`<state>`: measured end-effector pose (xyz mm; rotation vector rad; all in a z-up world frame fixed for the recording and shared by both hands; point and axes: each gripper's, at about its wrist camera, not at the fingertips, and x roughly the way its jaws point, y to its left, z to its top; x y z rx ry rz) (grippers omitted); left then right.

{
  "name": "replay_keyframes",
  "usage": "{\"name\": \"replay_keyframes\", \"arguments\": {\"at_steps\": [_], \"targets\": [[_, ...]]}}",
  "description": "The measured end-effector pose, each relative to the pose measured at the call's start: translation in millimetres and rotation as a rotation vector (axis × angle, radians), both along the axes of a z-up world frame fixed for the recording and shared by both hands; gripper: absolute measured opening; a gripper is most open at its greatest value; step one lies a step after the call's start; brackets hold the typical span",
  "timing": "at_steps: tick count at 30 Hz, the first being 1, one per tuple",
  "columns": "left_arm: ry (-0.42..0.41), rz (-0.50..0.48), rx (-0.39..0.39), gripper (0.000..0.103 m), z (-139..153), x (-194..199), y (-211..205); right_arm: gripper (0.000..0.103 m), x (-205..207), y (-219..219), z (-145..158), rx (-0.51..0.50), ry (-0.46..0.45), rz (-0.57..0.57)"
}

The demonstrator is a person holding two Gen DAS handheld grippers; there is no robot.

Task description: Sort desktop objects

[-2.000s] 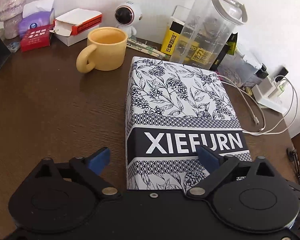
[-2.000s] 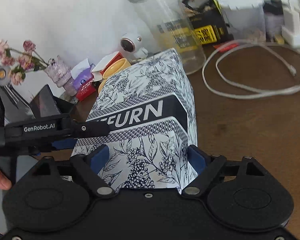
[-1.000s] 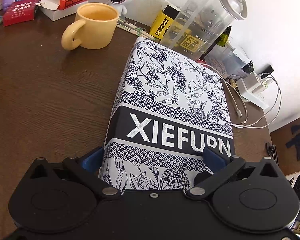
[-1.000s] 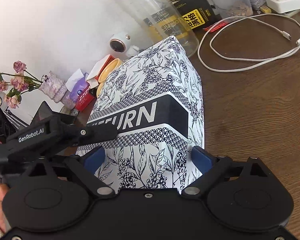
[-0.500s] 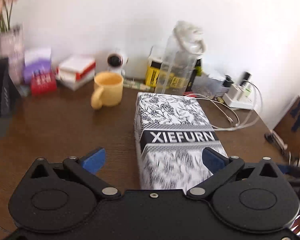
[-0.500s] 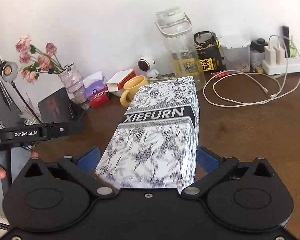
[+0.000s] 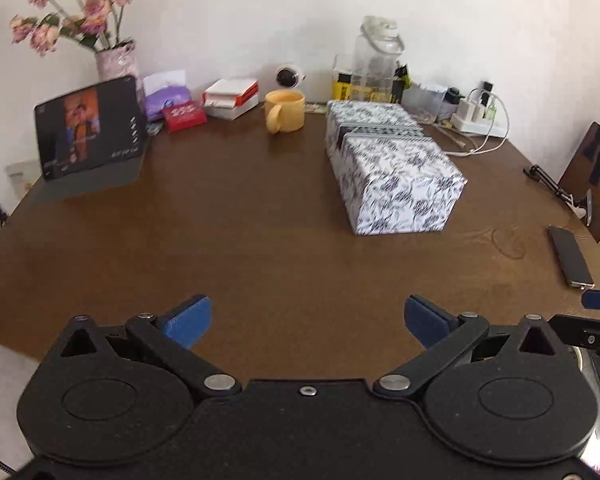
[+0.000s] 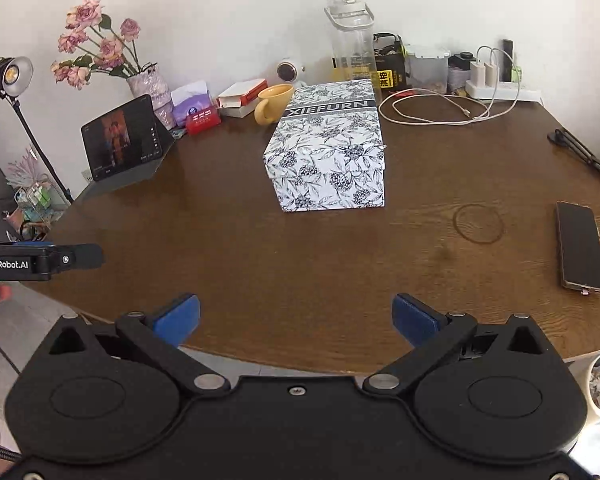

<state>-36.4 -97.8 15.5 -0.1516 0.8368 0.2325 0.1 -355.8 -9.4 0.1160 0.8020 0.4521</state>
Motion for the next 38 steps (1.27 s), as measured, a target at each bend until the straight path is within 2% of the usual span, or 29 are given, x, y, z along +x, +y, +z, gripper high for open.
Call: {"name": "replay_keyframes", "arguments": {"at_steps": [4,20,38], "targets": [[0.041,0.044,-0.062,0.103,0,-22,4,0.103,-14,8,5,-0.007,-0.023,0.019],[0.031,0.060,0.016,0.103,5,-42,-5,0.103,-34,23,6,-0.035,-0.018,0.072],[0.006,0.055,0.017,0.103,5,-42,-10,0.103,-32,20,5,-0.030,-0.011,0.071]]}}
